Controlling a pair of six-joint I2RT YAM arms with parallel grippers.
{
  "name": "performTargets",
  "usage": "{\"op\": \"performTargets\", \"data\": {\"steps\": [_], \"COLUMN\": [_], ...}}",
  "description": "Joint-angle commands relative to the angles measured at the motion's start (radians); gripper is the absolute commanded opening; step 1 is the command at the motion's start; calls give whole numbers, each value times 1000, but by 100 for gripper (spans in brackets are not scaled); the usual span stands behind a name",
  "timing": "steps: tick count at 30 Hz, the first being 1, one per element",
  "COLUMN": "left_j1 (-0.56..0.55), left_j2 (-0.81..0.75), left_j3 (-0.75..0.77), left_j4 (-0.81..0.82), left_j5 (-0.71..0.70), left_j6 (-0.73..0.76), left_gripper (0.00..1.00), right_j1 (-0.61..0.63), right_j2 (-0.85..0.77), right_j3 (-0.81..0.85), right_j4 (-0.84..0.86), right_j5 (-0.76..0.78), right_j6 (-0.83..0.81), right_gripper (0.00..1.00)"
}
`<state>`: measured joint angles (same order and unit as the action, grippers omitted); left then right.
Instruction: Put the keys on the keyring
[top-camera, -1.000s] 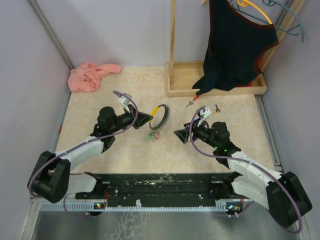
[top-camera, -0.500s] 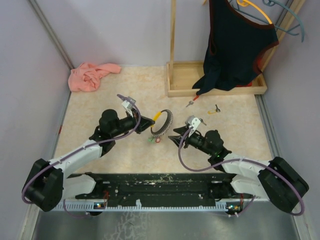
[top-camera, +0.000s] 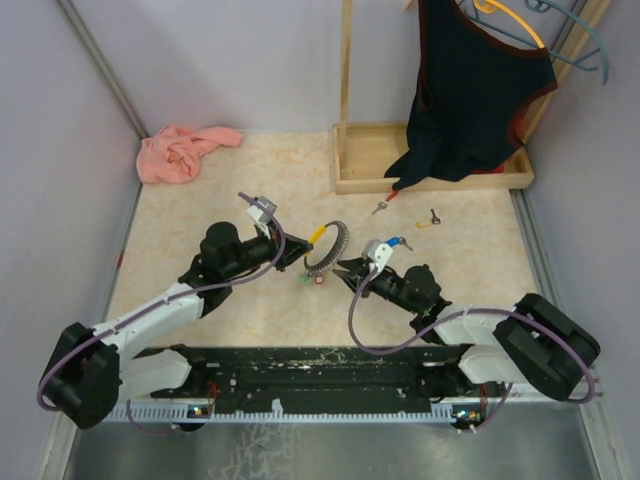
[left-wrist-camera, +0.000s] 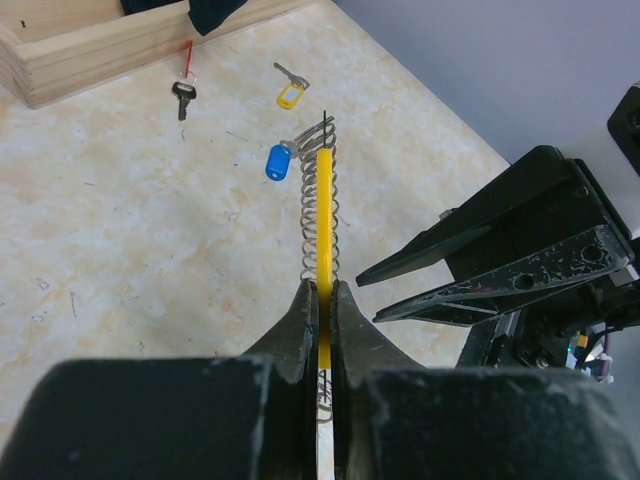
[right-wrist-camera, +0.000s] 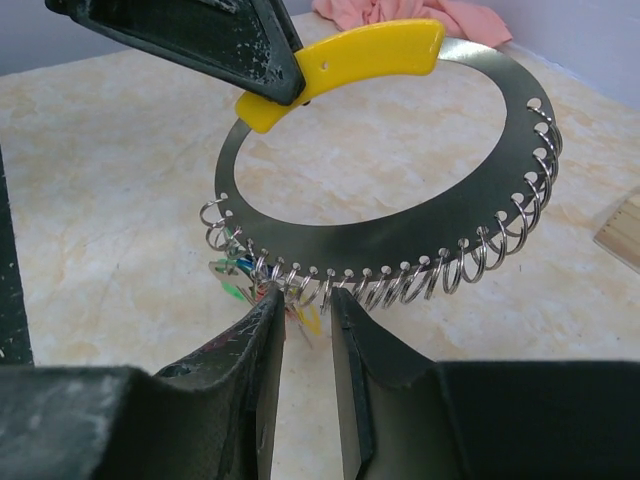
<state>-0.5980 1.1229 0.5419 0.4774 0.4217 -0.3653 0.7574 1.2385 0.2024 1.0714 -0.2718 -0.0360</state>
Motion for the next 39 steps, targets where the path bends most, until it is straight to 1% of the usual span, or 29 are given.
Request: {"op": "performTargets", "data": {"steps": [1, 5, 14, 22, 29, 39], "left_j1": [-18, -26, -35, -39, -42, -52], "left_j2": [-25, -31, -43, -46, -42, -37], "left_j3": [43, 37, 31, 27, 24, 22], "left_j4": [38, 46, 67, 72, 84, 96], "left_j5": [-12, -27, -41, -44, -47, -50], "left_j6": [7, 2, -18, -26, -35, -46], "left_gripper": [1, 1, 1, 1, 1, 1], "right_j1": [12, 18, 27, 31, 31, 30], "right_j2": [32, 50, 96, 119, 123, 156], "right_j3": [-8, 5, 13, 26, 30, 36], "right_j4": [120, 116, 130, 153, 170, 229], "right_j5": [8, -4, 0, 8, 9, 28], "right_j6": [-27, -32, -38, -35, -25, -9], "right_gripper": [25, 19, 19, 26, 28, 36]}}
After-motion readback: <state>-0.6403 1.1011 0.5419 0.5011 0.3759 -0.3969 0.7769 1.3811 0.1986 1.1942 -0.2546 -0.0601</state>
